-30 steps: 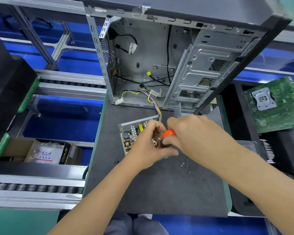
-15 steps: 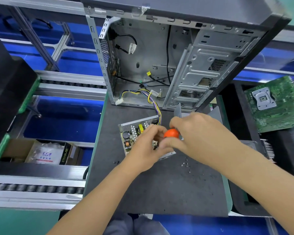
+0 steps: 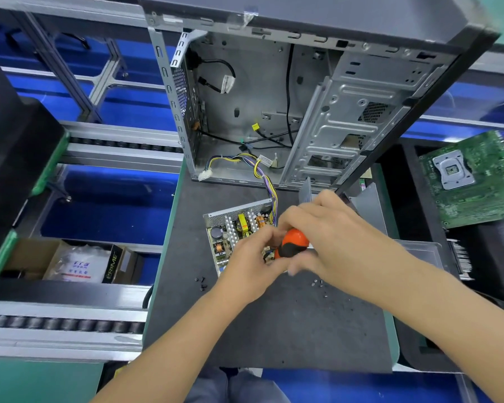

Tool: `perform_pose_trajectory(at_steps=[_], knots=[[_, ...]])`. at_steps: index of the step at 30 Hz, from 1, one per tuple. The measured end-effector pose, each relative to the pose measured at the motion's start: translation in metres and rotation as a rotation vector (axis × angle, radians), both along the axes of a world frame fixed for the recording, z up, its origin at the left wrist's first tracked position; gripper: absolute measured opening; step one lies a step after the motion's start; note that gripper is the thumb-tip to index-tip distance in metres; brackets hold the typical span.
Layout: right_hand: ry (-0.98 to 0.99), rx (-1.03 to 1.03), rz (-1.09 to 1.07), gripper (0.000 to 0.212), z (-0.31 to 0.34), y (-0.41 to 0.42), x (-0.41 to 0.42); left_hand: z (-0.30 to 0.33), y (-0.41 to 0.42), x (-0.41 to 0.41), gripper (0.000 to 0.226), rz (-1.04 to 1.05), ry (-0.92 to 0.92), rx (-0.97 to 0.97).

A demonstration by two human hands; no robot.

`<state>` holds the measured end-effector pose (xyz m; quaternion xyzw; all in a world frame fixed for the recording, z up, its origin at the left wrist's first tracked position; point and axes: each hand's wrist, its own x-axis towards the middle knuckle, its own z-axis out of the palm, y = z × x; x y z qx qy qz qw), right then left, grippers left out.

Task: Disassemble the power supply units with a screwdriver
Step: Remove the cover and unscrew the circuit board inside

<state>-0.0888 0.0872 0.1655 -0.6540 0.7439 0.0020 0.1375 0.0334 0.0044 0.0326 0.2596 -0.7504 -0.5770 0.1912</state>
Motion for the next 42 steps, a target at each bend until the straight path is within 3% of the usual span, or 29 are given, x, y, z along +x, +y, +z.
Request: perform_pose_trajectory(at_steps=[3,6,10,14,17,20,23,28,31,36,39,42], knots=[[0.205,0.116,-0.149,0.07,0.002,-0.003,0.003,0.0,0.005,-0.005,0.044,0.036,-0.017,-0.024],[0.314,0.112,-0.133,0.058,-0.002,-0.006,0.008,0.001,0.005,-0.009,0.038,0.036,0.01,-0.013],[0.194,0.079,-0.047,0.034,-0.004,-0.005,0.003,0.0,-0.003,-0.001,0.056,-0.028,0.054,-0.002],[0.159,0.083,0.091,0.02,-0.002,-0.004,-0.005,0.0,-0.005,0.003,0.027,-0.066,0.086,-0.017],[0.104,0.081,0.092,0.033,-0.003,-0.005,-0.001,0.0,-0.002,0.001,0.038,0.011,0.07,-0.015],[0.109,0.156,-0.105,0.066,-0.002,-0.004,0.005,-0.002,0.001,-0.002,0.039,0.032,0.056,0.007],[0.296,0.135,-0.092,0.051,-0.007,-0.005,0.012,-0.001,0.005,-0.007,0.036,0.084,0.066,-0.011],[0.191,0.115,-0.045,0.037,-0.007,-0.009,0.008,-0.001,0.004,-0.001,0.052,0.016,0.121,-0.056],[0.17,0.068,0.0,0.028,-0.004,-0.004,0.004,-0.006,0.002,0.003,0.041,-0.043,0.097,-0.05],[0.105,0.107,-0.024,0.035,0.001,-0.005,0.009,-0.008,0.005,0.0,0.024,0.064,0.071,-0.061],[0.133,0.164,-0.172,0.062,0.007,-0.008,0.011,-0.009,0.009,-0.003,0.03,0.113,0.075,-0.044],[0.202,0.165,-0.152,0.051,0.002,-0.009,0.016,-0.009,0.011,-0.007,0.029,0.145,0.093,-0.019]])
